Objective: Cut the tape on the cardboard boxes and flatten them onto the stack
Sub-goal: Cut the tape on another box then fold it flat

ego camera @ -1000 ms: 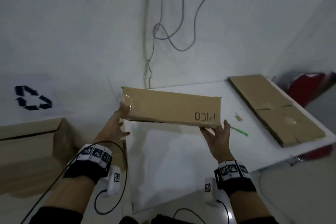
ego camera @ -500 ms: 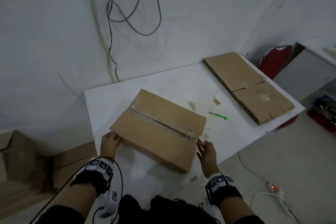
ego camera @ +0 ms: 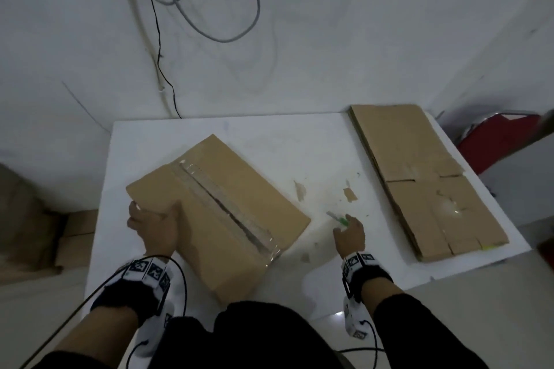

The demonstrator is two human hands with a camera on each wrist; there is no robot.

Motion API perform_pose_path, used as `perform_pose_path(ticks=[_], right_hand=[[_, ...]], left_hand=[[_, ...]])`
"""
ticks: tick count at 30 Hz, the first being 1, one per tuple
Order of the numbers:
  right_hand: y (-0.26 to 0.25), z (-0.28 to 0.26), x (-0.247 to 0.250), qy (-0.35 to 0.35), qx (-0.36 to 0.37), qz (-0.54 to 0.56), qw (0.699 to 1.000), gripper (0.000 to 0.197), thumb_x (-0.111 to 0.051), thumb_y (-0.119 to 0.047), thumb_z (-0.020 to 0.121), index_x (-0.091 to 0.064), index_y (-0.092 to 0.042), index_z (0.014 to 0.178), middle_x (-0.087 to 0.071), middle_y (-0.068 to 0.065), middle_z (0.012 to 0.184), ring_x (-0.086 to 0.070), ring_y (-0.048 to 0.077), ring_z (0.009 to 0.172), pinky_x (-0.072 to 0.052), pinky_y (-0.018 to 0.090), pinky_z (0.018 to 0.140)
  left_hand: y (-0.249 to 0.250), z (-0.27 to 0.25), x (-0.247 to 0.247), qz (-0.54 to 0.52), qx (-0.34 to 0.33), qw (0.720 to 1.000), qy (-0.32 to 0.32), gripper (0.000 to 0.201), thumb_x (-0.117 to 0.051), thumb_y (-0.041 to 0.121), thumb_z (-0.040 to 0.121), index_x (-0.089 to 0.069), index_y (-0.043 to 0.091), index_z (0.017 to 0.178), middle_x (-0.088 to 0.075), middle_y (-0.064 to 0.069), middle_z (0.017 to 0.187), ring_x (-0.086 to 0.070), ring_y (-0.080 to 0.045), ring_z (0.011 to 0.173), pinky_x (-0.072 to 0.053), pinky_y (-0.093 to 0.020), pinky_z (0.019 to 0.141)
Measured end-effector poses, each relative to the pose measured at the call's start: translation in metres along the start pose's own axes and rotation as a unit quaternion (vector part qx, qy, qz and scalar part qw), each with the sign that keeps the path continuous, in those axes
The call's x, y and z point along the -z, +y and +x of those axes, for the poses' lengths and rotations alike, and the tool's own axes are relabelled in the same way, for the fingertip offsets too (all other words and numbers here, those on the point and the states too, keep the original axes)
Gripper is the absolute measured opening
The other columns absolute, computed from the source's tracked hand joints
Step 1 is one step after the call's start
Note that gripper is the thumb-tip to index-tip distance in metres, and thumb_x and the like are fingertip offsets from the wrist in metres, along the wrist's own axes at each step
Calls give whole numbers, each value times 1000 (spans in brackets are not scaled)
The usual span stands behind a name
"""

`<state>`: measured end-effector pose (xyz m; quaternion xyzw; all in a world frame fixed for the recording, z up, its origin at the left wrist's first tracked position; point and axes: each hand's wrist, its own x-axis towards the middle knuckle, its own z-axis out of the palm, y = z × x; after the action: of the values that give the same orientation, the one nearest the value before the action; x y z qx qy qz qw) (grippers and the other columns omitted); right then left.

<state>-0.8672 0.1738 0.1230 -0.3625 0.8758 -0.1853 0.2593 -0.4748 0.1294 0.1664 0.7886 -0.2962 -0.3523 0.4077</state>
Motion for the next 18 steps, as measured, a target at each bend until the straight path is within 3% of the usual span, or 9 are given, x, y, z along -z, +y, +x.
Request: perform_pose_path(ticks=[2,5,9,13,16,18], right_hand=[[10,9,6,-3,27,-49,998,45,-59,-13,93,-53,-8,137,-47,18,140,-48,37,125,-41,43,102],[29,20,10,1,66,-86,994,26,-60,-13,92,-62,-8,117,-56,16,121,-53,35,112,-43,40,90],[33,26,19,-29,91,-74,993,8,-60,-21,95,-56,-14,97,-61,4,98,-59,29,95,-44,37,81],[3,39,26,-8,169,49,984,19,-49,-11,100,-58,-7,116,-59,17,108,-60,29,84,-52,42,76],[-42,38,37,1,224,124,967,20,-41,-11,102,-58,-11,112,-57,12,106,-63,26,78,-54,41,67],[-75,31,45,-37,241,155,957,18,-37,-10,103,-55,-10,109,-59,8,94,-59,20,67,-48,33,58]], left_hand=[[0,-13,-14,-4,-9,999,44,91,-72,28,85,-14,1,148,-23,-27,145,-31,-42,130,-32,-51,107],[-1,-29,-27,-3,-18,997,82,90,-70,32,86,-13,1,149,-24,-25,148,-29,-39,134,-30,-52,108],[0,-59,-42,-7,-9,996,92,92,-66,39,88,-9,7,152,-18,-18,154,-27,-33,138,-28,-50,110],[-5,-90,-58,-3,-27,997,75,91,-60,41,91,-4,8,153,-13,-17,157,-23,-33,141,-23,-46,114],[-9,-105,-66,17,-31,999,22,91,-56,43,93,1,6,153,-7,-18,158,-18,-34,143,-20,-47,116],[-7,-111,-71,78,-61,994,55,83,-52,43,95,-9,1,152,-15,-25,155,-22,-39,141,-22,-53,113]])
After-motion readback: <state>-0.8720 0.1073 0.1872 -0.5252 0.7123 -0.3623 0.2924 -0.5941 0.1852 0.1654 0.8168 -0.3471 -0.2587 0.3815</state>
